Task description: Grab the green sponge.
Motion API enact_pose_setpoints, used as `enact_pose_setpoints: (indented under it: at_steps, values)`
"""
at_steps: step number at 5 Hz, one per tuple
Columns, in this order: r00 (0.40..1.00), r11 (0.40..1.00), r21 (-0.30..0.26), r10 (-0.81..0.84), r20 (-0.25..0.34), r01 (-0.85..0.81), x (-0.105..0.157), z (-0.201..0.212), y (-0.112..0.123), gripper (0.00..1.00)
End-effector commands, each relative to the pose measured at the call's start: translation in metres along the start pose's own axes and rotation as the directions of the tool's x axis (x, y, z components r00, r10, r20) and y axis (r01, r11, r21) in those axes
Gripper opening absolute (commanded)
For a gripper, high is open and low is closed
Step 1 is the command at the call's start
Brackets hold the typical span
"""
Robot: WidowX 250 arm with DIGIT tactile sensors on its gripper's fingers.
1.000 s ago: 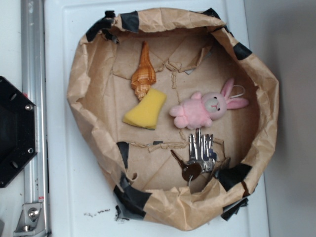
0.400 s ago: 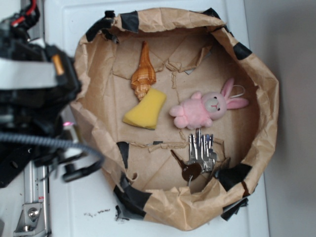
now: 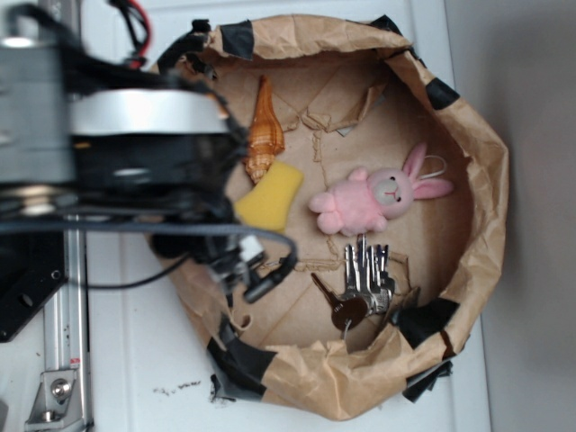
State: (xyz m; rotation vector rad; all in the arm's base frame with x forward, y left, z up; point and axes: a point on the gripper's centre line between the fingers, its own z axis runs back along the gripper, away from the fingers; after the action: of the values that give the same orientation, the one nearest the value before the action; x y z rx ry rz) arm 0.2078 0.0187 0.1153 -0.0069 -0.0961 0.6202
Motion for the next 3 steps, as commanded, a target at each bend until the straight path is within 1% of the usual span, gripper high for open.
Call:
enact_pose_setpoints:
  at_steps: [1,2,3]
  values:
    - [1.0,0.997,-0.076,0.01,-0.028,-0.012,0.028,-0.052,-0.011,1.0]
    - [0.997,0.997,-0.054,-0.052,-0.057,0.049,0.025,-0.081,-0.021,1.0]
    - [0.984,0.991,-0.041,-0.134,-0.116,0.131,0.016,-0.109,-0.031,1.0]
